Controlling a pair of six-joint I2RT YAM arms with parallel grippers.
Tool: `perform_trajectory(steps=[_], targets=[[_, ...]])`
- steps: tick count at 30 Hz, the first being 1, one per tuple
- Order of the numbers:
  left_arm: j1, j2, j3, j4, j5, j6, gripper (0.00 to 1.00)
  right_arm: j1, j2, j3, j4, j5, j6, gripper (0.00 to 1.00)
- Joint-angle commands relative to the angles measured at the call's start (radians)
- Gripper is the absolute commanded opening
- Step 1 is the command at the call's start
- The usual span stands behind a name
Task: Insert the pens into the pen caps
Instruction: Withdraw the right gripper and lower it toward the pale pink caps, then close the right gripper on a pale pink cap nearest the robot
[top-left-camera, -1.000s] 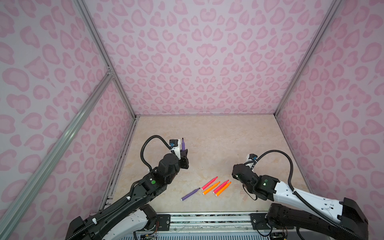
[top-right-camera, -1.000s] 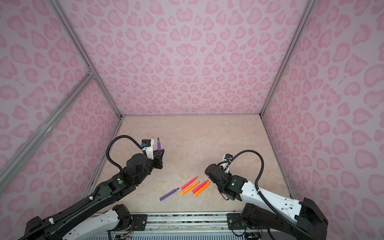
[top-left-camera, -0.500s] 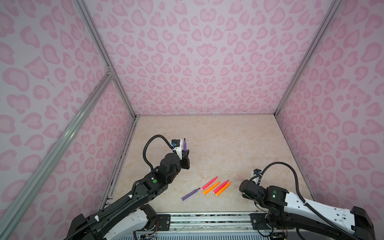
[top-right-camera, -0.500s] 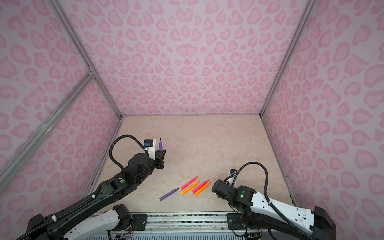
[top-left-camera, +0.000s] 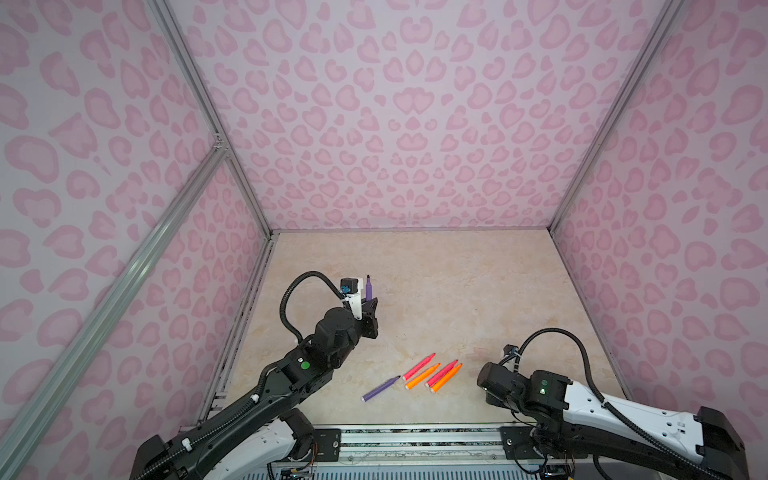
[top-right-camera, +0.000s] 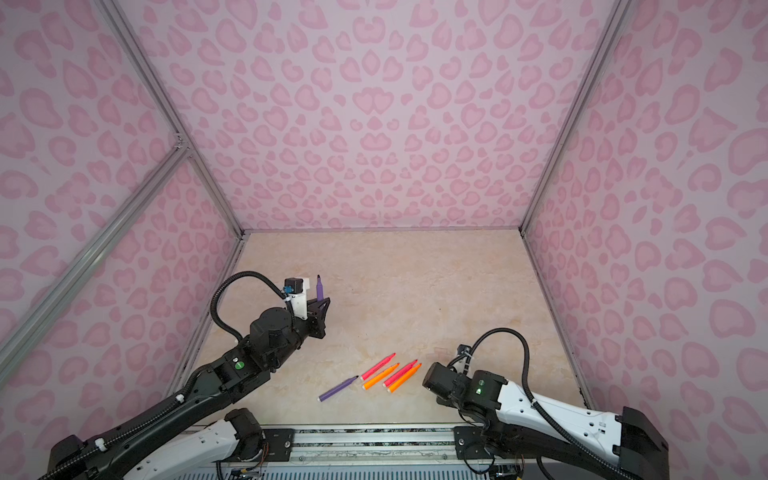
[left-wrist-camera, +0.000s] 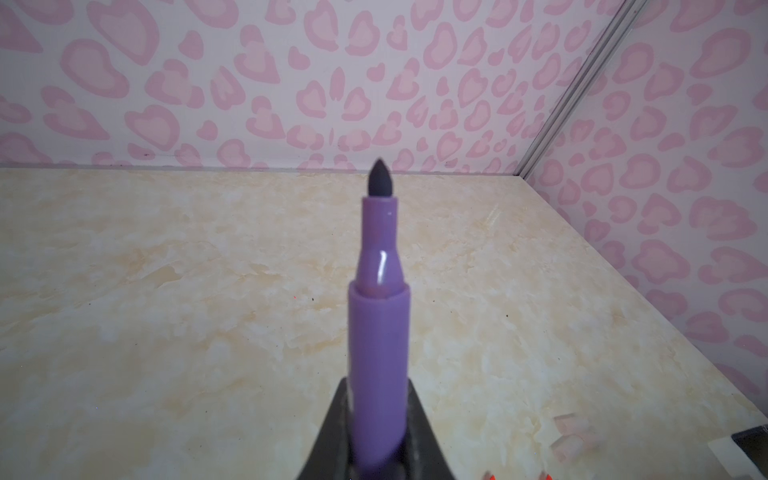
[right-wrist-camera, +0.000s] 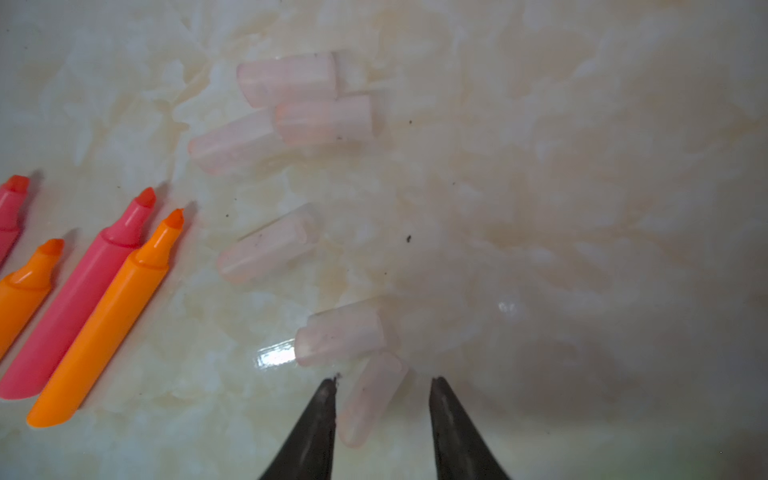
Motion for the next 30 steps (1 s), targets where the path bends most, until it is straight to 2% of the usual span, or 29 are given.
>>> perform_trajectory(steps=[1,13,30], targets=[[0.0,-0.015,0.003,0.027,-0.015,0.016,0.04,0.001,-0.005,-0.008,0.01,0.005,-0.005,0.4],[0.001,-0.055,-0.009,0.021,-0.034,0.019,0.04,0.0,0.128,-0.032,0.121,-0.027,-0.016,0.37],[0.0,-0.071,-0.013,0.021,-0.036,0.017,0.04,0.001,0.141,-0.057,0.128,0.0,-0.017,0.27]])
